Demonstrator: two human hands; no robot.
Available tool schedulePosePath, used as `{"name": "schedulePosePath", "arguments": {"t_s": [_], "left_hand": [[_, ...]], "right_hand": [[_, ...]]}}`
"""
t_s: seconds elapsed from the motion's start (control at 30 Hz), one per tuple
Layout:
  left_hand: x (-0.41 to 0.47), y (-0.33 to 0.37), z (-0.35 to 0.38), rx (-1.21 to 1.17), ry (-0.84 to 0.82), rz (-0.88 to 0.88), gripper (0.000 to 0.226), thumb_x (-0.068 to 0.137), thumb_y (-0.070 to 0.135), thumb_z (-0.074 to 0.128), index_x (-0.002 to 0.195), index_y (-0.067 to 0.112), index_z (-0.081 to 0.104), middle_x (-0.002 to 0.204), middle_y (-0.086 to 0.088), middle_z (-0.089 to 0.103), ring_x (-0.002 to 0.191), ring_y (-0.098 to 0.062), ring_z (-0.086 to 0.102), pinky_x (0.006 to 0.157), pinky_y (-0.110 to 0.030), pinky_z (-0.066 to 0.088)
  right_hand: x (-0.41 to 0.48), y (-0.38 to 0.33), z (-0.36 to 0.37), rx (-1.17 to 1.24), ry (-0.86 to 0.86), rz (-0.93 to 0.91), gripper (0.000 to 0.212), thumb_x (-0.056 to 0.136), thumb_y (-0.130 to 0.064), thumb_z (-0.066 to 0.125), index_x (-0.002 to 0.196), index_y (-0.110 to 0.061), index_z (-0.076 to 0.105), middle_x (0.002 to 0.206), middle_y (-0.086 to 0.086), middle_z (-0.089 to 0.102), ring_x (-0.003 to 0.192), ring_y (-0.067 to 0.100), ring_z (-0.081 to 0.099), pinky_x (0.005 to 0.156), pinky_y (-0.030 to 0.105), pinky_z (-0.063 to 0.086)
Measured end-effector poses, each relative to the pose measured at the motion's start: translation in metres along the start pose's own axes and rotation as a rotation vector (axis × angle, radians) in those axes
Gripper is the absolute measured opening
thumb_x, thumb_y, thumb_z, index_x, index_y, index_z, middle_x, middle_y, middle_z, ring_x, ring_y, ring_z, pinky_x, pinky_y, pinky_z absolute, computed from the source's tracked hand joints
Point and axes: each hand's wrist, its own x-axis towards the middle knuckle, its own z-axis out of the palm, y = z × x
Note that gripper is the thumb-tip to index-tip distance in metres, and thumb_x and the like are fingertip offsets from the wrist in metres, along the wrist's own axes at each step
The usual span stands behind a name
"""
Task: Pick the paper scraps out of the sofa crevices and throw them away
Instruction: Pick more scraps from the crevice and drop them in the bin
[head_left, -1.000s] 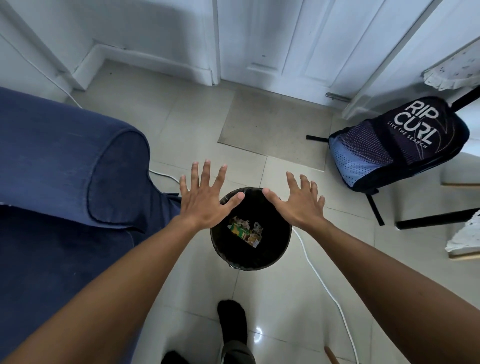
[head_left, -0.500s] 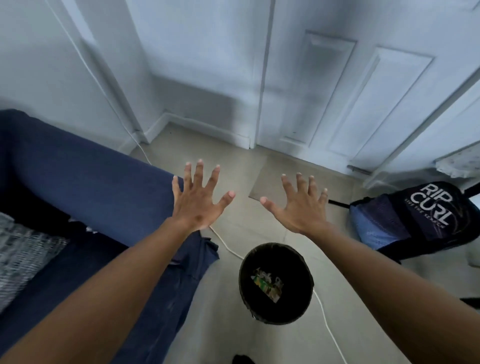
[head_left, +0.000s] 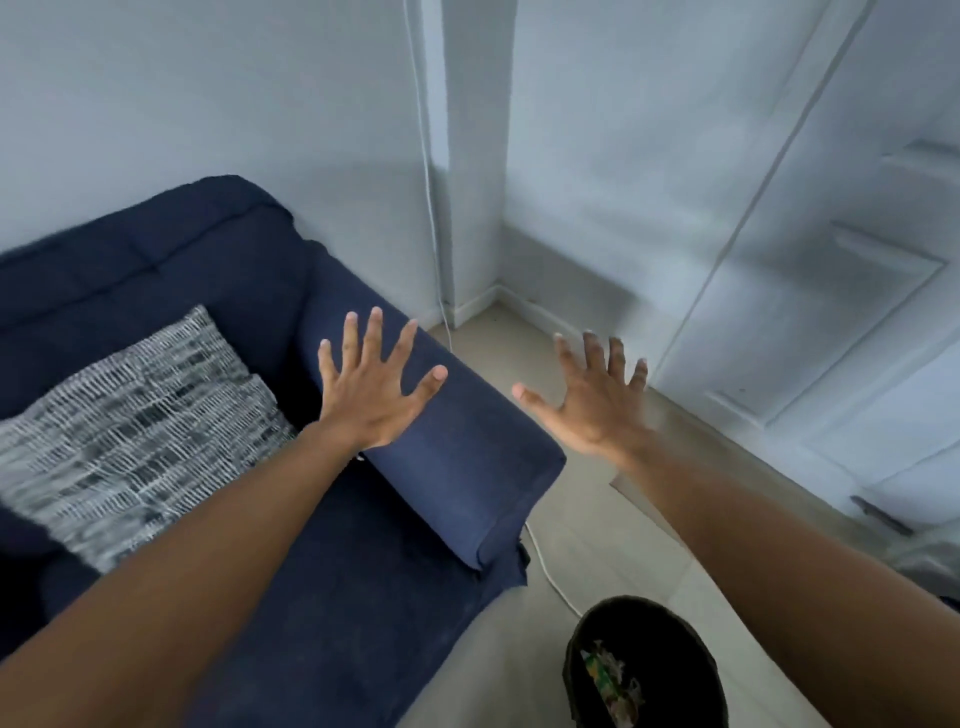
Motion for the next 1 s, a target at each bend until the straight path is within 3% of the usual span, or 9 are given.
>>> {"name": "schedulePosePath", "arguments": {"t_s": [0.43, 0.77, 1.0], "left_hand": [[-0.080, -0.180, -0.042, 0.052, 0.013, -0.348, 0.087, 0.080, 0.088, -0.003, 0.154, 0.043, -0.007, 0.162, -0.003, -0.025, 0.145, -0.030, -0.030, 0.113, -0.061, -0.017], [-0.097, -0.217, -0.030, 0.003, 0.003, -0.429, 0.084, 0.080, 0.087, -0.003, 0.153, 0.045, -0.010, 0.162, -0.002, -0.023, 0.145, -0.029, -0.030, 0.115, -0.061, -0.014], [-0.079, -0.222, 0.026, -0.163, -0.051, -0.397, 0.079, 0.086, 0.082, 0.009, 0.154, 0.044, -0.001, 0.166, -0.004, -0.001, 0.151, -0.031, -0.006, 0.117, -0.058, 0.004]], "right_hand": [[0.030, -0.196, 0.030, 0.026, -0.054, -0.341, 0.107, 0.072, -0.097, 0.012, 0.158, -0.035, 0.001, 0.169, 0.007, -0.001, 0.153, 0.034, -0.013, 0.116, 0.063, -0.008], [0.037, -0.244, 0.054, 0.096, -0.120, -0.445, 0.106, 0.074, -0.094, 0.018, 0.159, -0.033, 0.002, 0.169, 0.009, 0.001, 0.153, 0.034, -0.013, 0.121, 0.058, 0.002], [0.037, -0.260, 0.106, 0.156, -0.251, -0.397, 0.101, 0.081, -0.088, 0.028, 0.159, -0.030, 0.002, 0.168, 0.010, 0.002, 0.153, 0.032, -0.011, 0.121, 0.055, 0.009]]}}
